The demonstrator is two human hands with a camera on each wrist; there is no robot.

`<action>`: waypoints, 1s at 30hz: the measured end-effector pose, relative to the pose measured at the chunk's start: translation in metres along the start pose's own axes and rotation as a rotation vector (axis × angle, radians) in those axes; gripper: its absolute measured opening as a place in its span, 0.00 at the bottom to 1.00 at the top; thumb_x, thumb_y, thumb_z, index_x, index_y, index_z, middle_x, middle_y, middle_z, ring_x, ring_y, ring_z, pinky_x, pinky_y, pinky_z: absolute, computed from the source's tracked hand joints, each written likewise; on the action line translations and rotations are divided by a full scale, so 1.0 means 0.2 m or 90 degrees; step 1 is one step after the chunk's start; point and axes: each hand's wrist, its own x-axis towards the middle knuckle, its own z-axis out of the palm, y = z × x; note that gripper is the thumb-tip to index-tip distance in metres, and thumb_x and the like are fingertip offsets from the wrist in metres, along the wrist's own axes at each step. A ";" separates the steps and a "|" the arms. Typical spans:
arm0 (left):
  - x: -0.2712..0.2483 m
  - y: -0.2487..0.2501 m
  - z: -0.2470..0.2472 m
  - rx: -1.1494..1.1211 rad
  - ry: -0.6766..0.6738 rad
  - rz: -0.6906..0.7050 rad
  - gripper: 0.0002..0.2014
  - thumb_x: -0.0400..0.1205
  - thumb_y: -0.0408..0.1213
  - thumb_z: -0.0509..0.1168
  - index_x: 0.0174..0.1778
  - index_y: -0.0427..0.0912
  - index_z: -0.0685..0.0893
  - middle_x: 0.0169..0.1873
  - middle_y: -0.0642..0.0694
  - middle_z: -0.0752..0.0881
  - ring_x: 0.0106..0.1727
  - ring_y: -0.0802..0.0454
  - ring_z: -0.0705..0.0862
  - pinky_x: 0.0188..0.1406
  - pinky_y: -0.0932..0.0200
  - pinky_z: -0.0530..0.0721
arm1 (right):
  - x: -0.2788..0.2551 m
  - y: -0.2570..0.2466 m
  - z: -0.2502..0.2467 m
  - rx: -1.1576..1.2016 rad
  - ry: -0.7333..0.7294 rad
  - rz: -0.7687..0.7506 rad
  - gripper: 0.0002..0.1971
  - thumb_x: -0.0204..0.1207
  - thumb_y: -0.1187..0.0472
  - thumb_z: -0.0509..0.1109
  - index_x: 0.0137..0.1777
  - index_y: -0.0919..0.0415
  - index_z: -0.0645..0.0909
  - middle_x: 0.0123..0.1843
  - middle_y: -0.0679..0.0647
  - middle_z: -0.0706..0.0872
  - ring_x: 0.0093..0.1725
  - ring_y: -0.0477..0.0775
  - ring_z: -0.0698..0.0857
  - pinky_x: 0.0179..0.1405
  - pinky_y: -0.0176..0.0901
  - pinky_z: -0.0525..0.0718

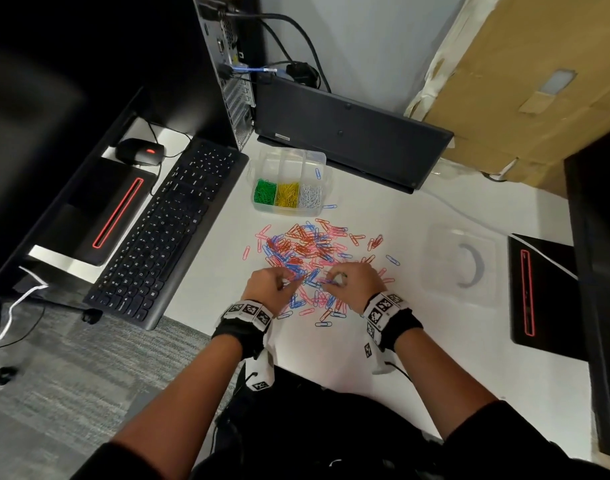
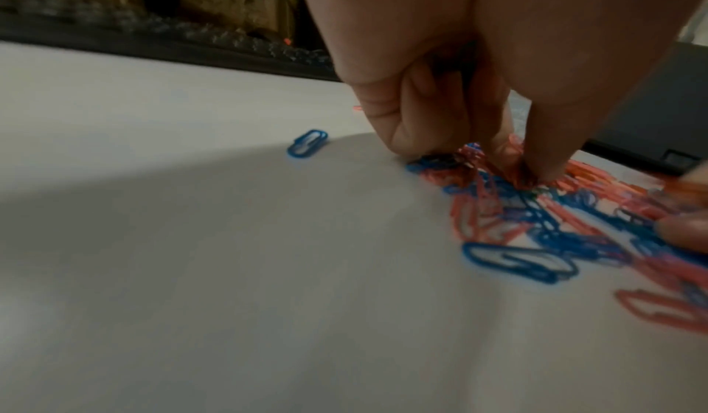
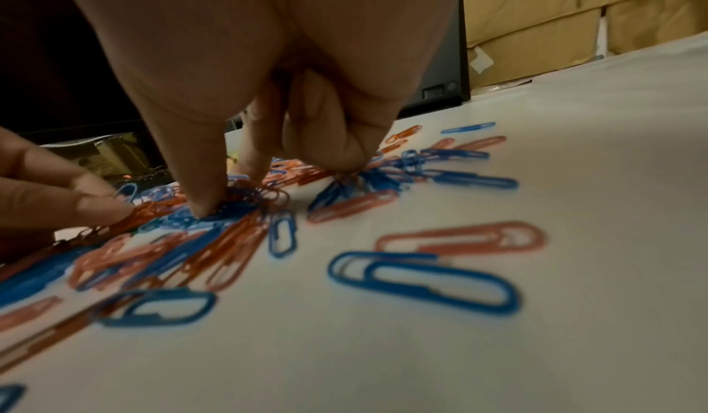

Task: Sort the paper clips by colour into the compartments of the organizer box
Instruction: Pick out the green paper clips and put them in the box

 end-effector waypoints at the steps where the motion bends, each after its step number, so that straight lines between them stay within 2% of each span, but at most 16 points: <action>1: 0.00 0.00 0.00 -0.009 0.001 0.001 0.20 0.78 0.52 0.71 0.24 0.50 0.75 0.17 0.55 0.72 0.22 0.57 0.69 0.27 0.64 0.70 | 0.00 0.00 0.00 0.019 -0.007 0.003 0.11 0.72 0.48 0.80 0.44 0.55 0.89 0.32 0.42 0.83 0.32 0.39 0.80 0.34 0.36 0.79; 2: 0.01 0.00 0.00 -0.022 0.004 0.001 0.20 0.78 0.52 0.71 0.24 0.48 0.76 0.17 0.53 0.73 0.22 0.55 0.69 0.27 0.63 0.70 | 0.01 0.01 0.00 0.047 -0.004 0.005 0.11 0.72 0.49 0.79 0.44 0.56 0.90 0.36 0.44 0.87 0.36 0.41 0.83 0.38 0.37 0.82; 4: 0.02 -0.02 -0.01 -0.050 0.004 -0.020 0.18 0.80 0.49 0.69 0.26 0.45 0.80 0.19 0.47 0.78 0.24 0.49 0.74 0.29 0.59 0.76 | 0.02 0.02 -0.02 0.083 0.015 0.008 0.09 0.74 0.51 0.79 0.45 0.57 0.91 0.36 0.43 0.88 0.36 0.37 0.83 0.39 0.34 0.81; 6: 0.04 -0.05 -0.03 -0.066 0.014 -0.039 0.18 0.82 0.48 0.67 0.29 0.42 0.82 0.25 0.40 0.84 0.29 0.42 0.81 0.36 0.52 0.85 | 0.03 0.04 -0.06 0.075 0.037 0.016 0.08 0.75 0.52 0.77 0.46 0.57 0.92 0.32 0.38 0.84 0.32 0.34 0.80 0.37 0.32 0.79; 8: 0.06 -0.07 -0.05 -0.065 0.020 -0.046 0.16 0.82 0.47 0.66 0.35 0.40 0.86 0.29 0.38 0.87 0.34 0.40 0.85 0.40 0.48 0.87 | 0.03 0.07 -0.09 0.057 0.051 0.018 0.07 0.76 0.53 0.76 0.40 0.53 0.90 0.24 0.35 0.79 0.26 0.35 0.77 0.35 0.34 0.80; 10: 0.08 -0.07 -0.07 -0.048 0.019 -0.042 0.12 0.81 0.45 0.68 0.41 0.40 0.89 0.29 0.43 0.87 0.34 0.44 0.85 0.40 0.55 0.86 | 0.02 0.08 -0.12 0.040 0.061 0.014 0.07 0.76 0.54 0.77 0.37 0.51 0.87 0.23 0.33 0.79 0.25 0.35 0.77 0.32 0.33 0.78; 12: 0.09 -0.05 -0.08 -0.034 0.034 -0.036 0.09 0.80 0.44 0.70 0.48 0.42 0.90 0.27 0.49 0.86 0.33 0.50 0.84 0.39 0.61 0.82 | 0.01 0.06 -0.15 0.029 0.062 0.021 0.02 0.75 0.56 0.77 0.44 0.53 0.89 0.33 0.36 0.86 0.28 0.34 0.78 0.34 0.33 0.80; 13: 0.08 -0.03 -0.09 -0.031 0.048 -0.033 0.09 0.79 0.43 0.71 0.52 0.44 0.89 0.26 0.51 0.84 0.32 0.52 0.82 0.39 0.62 0.81 | -0.01 0.05 -0.15 0.019 0.057 0.029 0.04 0.74 0.58 0.77 0.48 0.52 0.89 0.35 0.39 0.86 0.27 0.34 0.78 0.32 0.33 0.80; 15: 0.06 0.00 -0.09 -0.016 0.068 -0.011 0.11 0.77 0.41 0.73 0.55 0.48 0.89 0.26 0.56 0.79 0.31 0.56 0.78 0.37 0.65 0.76 | -0.02 0.02 -0.14 0.007 0.040 0.027 0.06 0.73 0.57 0.78 0.49 0.50 0.87 0.29 0.42 0.82 0.24 0.38 0.77 0.27 0.34 0.78; 17: 0.04 0.03 -0.09 0.020 0.069 0.032 0.11 0.75 0.42 0.75 0.53 0.51 0.90 0.29 0.57 0.80 0.32 0.58 0.78 0.36 0.67 0.74 | -0.03 -0.04 -0.12 -0.016 0.016 0.014 0.06 0.72 0.54 0.79 0.47 0.49 0.88 0.26 0.40 0.78 0.25 0.39 0.77 0.27 0.33 0.76; 19: 0.01 0.04 -0.07 0.068 0.063 0.068 0.10 0.73 0.46 0.77 0.48 0.51 0.91 0.36 0.56 0.85 0.35 0.57 0.81 0.38 0.66 0.78 | -0.02 -0.08 -0.08 -0.058 -0.008 0.000 0.07 0.70 0.49 0.80 0.45 0.48 0.88 0.28 0.37 0.77 0.31 0.41 0.79 0.34 0.33 0.75; 21: -0.01 0.05 -0.05 0.110 0.047 0.071 0.09 0.72 0.51 0.77 0.43 0.51 0.91 0.40 0.55 0.88 0.38 0.56 0.84 0.41 0.63 0.83 | -0.02 -0.12 -0.06 -0.107 -0.030 0.020 0.10 0.69 0.47 0.81 0.46 0.48 0.89 0.34 0.38 0.82 0.38 0.44 0.82 0.41 0.36 0.79; 24: -0.02 0.06 -0.03 0.139 0.038 0.051 0.10 0.73 0.53 0.75 0.43 0.52 0.92 0.42 0.55 0.89 0.39 0.57 0.86 0.43 0.63 0.84 | -0.03 -0.15 -0.04 -0.138 -0.017 0.046 0.08 0.71 0.49 0.79 0.46 0.50 0.90 0.47 0.45 0.90 0.47 0.49 0.87 0.47 0.40 0.85; 27: -0.02 0.07 -0.03 0.123 0.034 0.021 0.09 0.75 0.51 0.74 0.43 0.50 0.91 0.41 0.54 0.90 0.40 0.55 0.87 0.42 0.65 0.82 | -0.03 -0.14 -0.02 -0.132 -0.022 0.052 0.07 0.75 0.50 0.76 0.43 0.53 0.90 0.43 0.46 0.90 0.41 0.49 0.87 0.42 0.39 0.85; 30: 0.00 0.07 -0.02 0.095 0.011 0.003 0.09 0.78 0.49 0.72 0.43 0.48 0.91 0.35 0.52 0.88 0.36 0.53 0.84 0.40 0.62 0.82 | -0.02 -0.11 -0.03 -0.058 -0.028 0.059 0.07 0.74 0.51 0.77 0.40 0.53 0.89 0.39 0.44 0.87 0.39 0.46 0.84 0.43 0.38 0.84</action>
